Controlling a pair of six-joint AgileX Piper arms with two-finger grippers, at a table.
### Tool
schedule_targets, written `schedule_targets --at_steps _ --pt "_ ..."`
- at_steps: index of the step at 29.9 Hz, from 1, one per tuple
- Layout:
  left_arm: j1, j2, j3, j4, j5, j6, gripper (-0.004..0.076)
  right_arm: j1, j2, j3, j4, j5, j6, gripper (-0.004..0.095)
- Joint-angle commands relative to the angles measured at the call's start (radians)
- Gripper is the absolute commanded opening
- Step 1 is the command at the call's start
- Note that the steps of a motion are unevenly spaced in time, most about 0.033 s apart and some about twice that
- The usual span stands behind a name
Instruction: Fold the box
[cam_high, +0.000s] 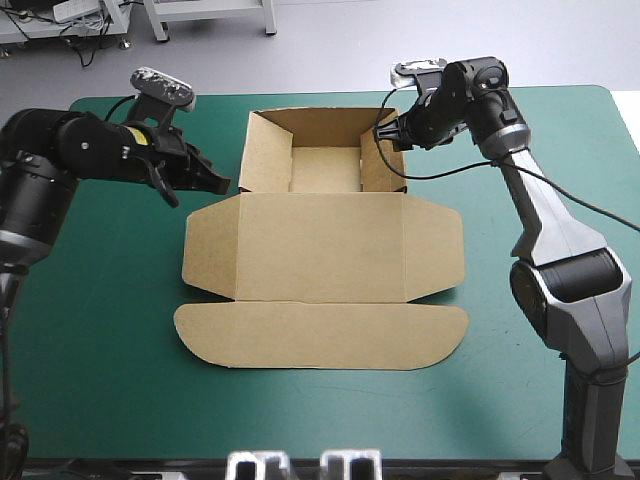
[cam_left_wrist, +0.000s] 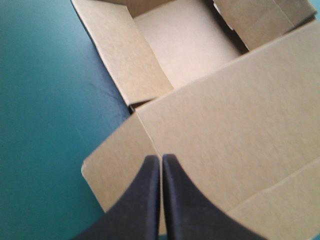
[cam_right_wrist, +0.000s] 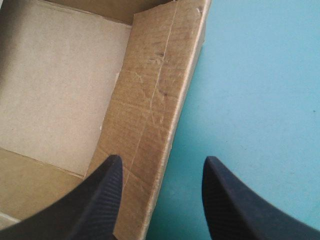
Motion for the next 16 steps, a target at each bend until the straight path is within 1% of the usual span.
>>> schedule_targets --at_steps 1,8,11,14,16 --pt "-0.003 -0.11 0.004 -0.018 0.092 -0.032 -0.001 0.0 -0.055 -0.031 0.008 -0.06 0.014 0.0457" --pt "-0.003 -0.302 0.174 -0.019 0.092 -0.089 -0.001 0.0 0.033 -0.031 0.032 -0.067 0.019 0.0457" --pt "-0.003 -0.384 0.258 -0.019 0.092 -0.099 -0.001 0.0 0.062 -0.031 0.032 -0.079 0.03 0.0428" --pt "-0.003 -0.468 0.363 -0.019 0.092 -0.13 -0.001 0.0 0.082 -0.031 0.035 -0.086 0.032 0.0348" --pt "-0.003 -0.532 0.43 -0.019 0.092 -0.132 -0.001 0.0 0.086 -0.031 0.042 -0.076 0.032 0.0221"
